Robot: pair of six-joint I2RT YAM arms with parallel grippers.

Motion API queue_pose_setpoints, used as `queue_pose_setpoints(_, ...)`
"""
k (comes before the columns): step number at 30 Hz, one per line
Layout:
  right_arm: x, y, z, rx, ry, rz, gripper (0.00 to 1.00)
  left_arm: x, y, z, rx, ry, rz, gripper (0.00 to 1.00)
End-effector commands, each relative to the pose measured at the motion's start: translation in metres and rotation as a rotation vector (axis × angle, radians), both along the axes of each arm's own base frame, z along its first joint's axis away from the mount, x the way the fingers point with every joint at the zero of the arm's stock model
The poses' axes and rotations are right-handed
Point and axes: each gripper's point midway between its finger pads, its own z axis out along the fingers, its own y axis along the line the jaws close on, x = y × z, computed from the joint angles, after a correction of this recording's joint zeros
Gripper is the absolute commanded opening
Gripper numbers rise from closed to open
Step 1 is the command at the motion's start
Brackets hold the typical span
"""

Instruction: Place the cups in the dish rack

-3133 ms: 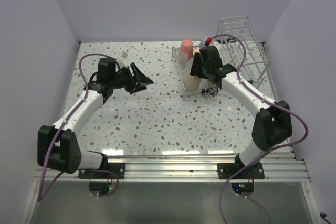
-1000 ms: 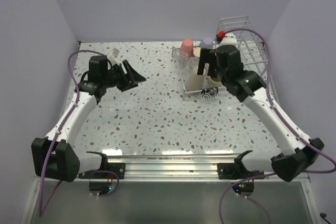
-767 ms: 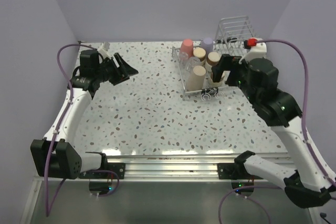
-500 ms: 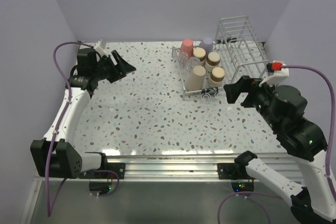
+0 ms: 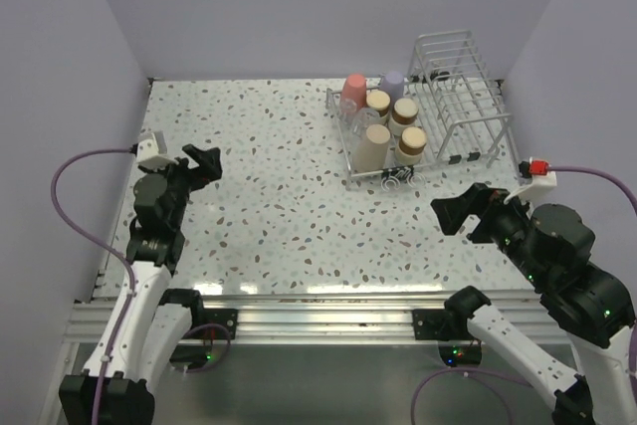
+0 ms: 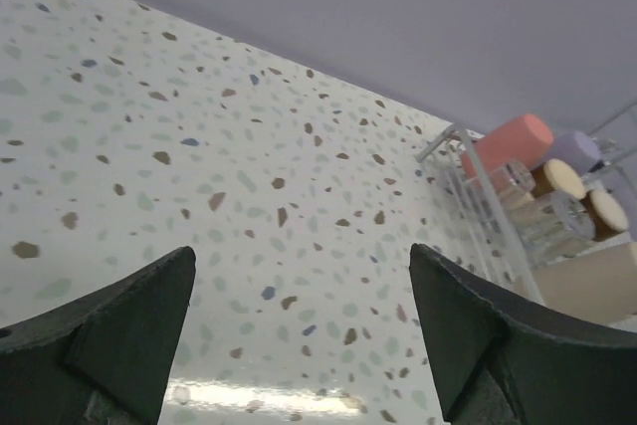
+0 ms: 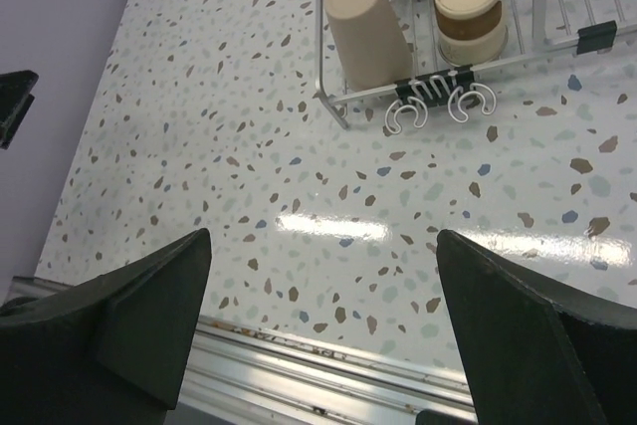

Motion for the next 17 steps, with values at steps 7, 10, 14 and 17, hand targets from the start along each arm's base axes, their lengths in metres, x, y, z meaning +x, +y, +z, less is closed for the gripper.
queue_pose_setpoints(7,-0.019,0.018,-0.016,0.035,0.073,0.121,0.98,-0.017,0.055,-0.020,0.450,-0.094,0.182,0.96)
queue_pose_setpoints(10,-0.022,0.018,-0.019,0.035,0.076,0.133,0.98,-0.019,0.063,-0.043,0.504,-0.069,0.205,0.97)
queue_pose_setpoints(14,-0.022,0.020,-0.025,0.026,0.099,0.141,0.98,-0.022,0.078,-0.069,0.488,-0.017,0.294,0.99)
queue_pose_setpoints(17,-0.018,0.014,-0.028,-0.008,0.119,0.106,0.98,-0.022,0.083,-0.084,0.486,-0.009,0.318,1.00)
